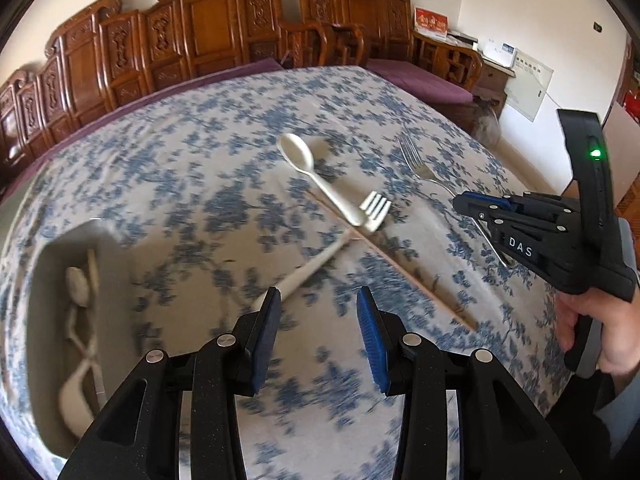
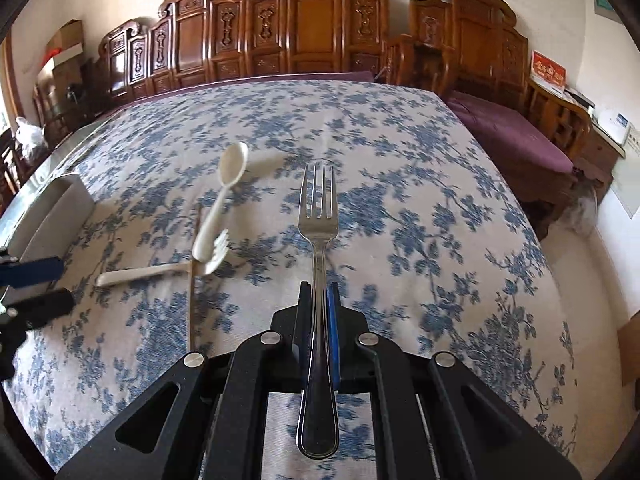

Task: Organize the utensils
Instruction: 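Grasp a wooden chopstick with the left gripper while the right gripper holds the fork, then lower the chopstick into the tray and open the left gripper while the right holds the fork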

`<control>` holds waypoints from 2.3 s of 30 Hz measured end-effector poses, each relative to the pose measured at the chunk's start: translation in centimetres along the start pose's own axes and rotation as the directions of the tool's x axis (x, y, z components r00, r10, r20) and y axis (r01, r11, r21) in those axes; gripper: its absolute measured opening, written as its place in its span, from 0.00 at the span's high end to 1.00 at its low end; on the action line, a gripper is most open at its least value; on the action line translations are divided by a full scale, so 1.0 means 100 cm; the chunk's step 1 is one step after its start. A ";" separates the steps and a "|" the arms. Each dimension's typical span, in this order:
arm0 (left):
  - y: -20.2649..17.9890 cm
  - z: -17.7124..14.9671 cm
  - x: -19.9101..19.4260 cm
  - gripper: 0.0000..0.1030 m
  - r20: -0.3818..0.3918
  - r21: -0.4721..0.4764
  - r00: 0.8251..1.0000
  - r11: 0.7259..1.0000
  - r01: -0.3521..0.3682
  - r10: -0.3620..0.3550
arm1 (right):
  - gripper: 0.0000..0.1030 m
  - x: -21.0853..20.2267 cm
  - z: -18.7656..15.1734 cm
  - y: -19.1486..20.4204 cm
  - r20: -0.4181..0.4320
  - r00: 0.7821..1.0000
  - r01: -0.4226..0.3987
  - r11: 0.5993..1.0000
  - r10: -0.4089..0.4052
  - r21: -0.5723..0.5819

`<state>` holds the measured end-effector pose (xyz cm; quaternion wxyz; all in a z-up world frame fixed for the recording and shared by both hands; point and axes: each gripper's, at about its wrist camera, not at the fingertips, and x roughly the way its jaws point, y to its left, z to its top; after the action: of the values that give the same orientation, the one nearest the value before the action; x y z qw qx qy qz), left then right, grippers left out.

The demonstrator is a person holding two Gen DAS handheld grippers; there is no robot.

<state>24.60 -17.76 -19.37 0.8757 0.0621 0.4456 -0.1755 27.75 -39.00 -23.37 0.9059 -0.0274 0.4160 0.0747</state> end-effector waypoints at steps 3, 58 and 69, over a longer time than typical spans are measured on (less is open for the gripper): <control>-0.012 0.006 0.017 0.64 -0.027 -0.019 0.999 1.000 0.024 -0.024 | 0.91 0.000 -0.002 -0.009 -0.002 1.000 -0.001 1.000 0.001 0.027; 0.024 -0.004 -0.035 0.96 -0.015 -0.028 0.994 0.994 -0.110 0.109 | 0.91 -0.027 0.003 0.070 0.035 0.988 -0.148 0.987 0.151 -0.066; 0.066 0.002 -0.070 0.96 0.040 -0.066 0.989 0.988 -0.141 0.143 | 0.91 -0.049 0.011 0.102 0.090 0.972 -0.207 0.972 0.218 -0.111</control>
<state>23.38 -9.90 -13.96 0.8972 0.0619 0.4257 -0.0998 23.80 -29.38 -18.80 0.9102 -0.0243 0.3655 0.1934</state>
